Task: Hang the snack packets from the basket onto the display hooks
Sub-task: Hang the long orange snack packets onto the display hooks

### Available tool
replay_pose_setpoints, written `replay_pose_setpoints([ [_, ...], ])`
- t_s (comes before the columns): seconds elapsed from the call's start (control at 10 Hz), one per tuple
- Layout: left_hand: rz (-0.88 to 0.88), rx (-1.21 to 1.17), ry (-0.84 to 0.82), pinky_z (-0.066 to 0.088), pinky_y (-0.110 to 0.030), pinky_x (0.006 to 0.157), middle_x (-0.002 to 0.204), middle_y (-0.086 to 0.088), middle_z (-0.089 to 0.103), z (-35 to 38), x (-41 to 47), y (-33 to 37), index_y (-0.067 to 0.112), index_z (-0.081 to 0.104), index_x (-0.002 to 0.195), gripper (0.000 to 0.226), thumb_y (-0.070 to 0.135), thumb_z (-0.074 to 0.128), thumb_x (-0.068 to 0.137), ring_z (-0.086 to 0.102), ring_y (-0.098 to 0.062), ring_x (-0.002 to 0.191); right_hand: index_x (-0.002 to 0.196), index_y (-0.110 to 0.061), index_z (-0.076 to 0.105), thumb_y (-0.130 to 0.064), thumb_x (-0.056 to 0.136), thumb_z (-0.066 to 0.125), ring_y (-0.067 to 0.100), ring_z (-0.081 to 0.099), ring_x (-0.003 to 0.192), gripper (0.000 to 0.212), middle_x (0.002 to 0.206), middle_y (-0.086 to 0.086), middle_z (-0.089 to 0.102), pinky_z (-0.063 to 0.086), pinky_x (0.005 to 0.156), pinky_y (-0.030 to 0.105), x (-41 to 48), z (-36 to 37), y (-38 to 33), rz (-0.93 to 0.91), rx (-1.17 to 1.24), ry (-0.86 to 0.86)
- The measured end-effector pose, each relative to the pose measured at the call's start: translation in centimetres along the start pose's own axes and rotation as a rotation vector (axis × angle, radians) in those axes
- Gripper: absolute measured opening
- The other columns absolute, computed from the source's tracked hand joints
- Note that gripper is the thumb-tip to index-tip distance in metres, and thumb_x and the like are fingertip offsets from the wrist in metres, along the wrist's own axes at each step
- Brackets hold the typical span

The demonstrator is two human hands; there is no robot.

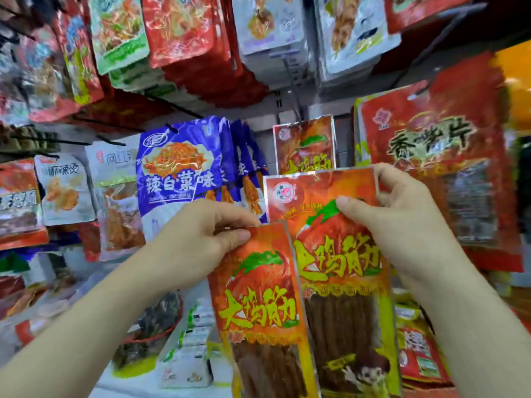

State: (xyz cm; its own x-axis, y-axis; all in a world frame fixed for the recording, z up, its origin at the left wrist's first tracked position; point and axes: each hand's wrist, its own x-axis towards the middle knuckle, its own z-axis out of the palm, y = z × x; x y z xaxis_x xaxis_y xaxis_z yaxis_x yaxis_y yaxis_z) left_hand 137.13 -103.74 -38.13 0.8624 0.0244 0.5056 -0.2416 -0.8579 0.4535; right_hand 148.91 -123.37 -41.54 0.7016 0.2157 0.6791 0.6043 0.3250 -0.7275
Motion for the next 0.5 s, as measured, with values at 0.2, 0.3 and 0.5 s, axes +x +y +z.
replay_pose_setpoints([
  [0.2,0.187,0.236,0.215,0.035,-0.016,0.057,0.066,0.02,0.059,0.0,3.1,-0.4,0.031,0.061,0.074,0.015,0.026,0.046,0.076,0.054,-0.001,0.063,0.07,-0.024,0.07,-0.005,0.088,0.064,0.006,0.063,0.054,0.026,0.063,-0.007,0.067,0.061,0.068,0.037,5.9,-0.2,-1.1,0.175,-0.038,-0.106],
  [0.3,0.259,0.184,0.315,0.033,-0.015,0.053,0.058,0.015,0.058,-0.5,4.8,-0.6,0.028,0.062,0.075,0.013,0.029,0.05,0.077,0.052,-0.005,0.056,0.081,-0.02,0.07,-0.01,0.087,0.066,0.014,0.065,0.062,0.013,0.072,0.0,0.069,0.059,0.071,0.04,8.3,-0.2,-1.8,0.207,-0.11,-0.046],
  [0.5,0.237,-0.103,0.207,0.037,-0.031,0.053,0.052,-0.013,0.057,-1.9,7.9,-1.4,0.026,0.062,0.09,0.017,0.034,0.065,0.075,0.039,-0.012,0.047,0.081,-0.025,0.066,-0.026,0.087,0.067,0.006,0.061,0.066,0.005,0.075,-0.006,0.067,0.053,0.069,0.027,11.9,0.6,-2.8,0.146,-0.324,0.036],
])
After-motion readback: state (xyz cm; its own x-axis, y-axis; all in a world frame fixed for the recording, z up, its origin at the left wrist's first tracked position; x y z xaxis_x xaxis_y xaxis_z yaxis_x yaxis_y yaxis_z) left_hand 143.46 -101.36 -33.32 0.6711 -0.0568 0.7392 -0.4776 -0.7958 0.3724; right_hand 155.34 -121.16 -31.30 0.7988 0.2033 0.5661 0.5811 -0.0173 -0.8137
